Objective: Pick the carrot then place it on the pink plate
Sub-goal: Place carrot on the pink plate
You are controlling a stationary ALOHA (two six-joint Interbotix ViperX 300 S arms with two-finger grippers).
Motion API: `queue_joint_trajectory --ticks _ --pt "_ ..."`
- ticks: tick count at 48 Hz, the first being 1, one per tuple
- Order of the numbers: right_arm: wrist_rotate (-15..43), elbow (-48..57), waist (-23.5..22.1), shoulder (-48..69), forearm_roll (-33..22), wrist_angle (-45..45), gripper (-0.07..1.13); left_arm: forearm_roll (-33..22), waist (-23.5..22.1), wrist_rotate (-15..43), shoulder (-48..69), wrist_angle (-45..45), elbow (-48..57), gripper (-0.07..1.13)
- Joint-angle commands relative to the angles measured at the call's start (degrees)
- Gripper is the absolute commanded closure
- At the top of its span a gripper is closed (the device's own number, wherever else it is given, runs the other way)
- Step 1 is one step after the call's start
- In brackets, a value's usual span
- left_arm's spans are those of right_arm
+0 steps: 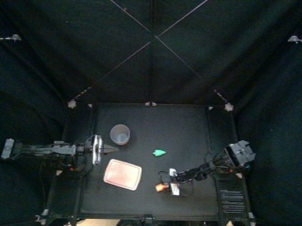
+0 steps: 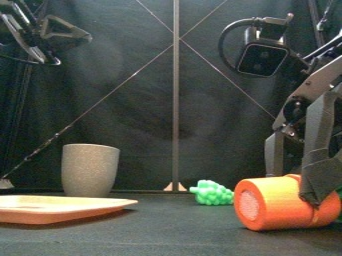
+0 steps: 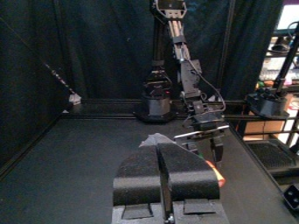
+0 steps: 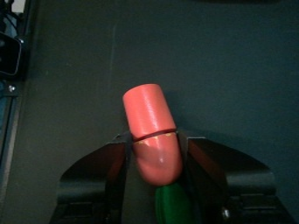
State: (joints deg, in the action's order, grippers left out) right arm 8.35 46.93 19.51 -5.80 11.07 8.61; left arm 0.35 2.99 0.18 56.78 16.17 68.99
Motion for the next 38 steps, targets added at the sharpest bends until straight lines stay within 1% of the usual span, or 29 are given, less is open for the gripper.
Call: queue_joint_trajectory --ticks 1,7,10,16,27,32,38 --pt "-0.09 -1.41 -0.18 0.88 0.0 0.18 0.43 0.09 -0.09 0.0 -0.09 0.35 -0.79 1.09" --pt "-0.18 -2.37 -0.62 0.88 -0.35 0.18 0.55 0.09 -0.09 0.0 -0.09 0.35 -0.7 1.09" --pt "-0.26 -3.52 -1.32 0.97 -0.7 0.18 0.58 0.09 -0.09 0.0 -0.18 0.35 -0.7 1.09" --pt "-0.88 -6.33 -2.72 1.76 -2.99 -0.79 0.59 0.09 -0.09 0.0 -0.18 0.35 -0.7 1.09" --pt "-0.53 -14.24 -6.42 2.72 -11.34 -3.69 0.59 0.09 -0.09 0.09 -0.18 0.35 -0.7 1.09" --pt "-0.44 -19.6 -8.61 1.58 -15.82 -3.87 0.59 0.09 -0.09 0.0 -0.09 0.26 -0.7 1.09" --pt "-0.62 -25.66 -10.63 -1.85 -19.6 -3.08 0.59 0.09 -0.09 0.09 -0.09 0.35 -0.7 1.09"
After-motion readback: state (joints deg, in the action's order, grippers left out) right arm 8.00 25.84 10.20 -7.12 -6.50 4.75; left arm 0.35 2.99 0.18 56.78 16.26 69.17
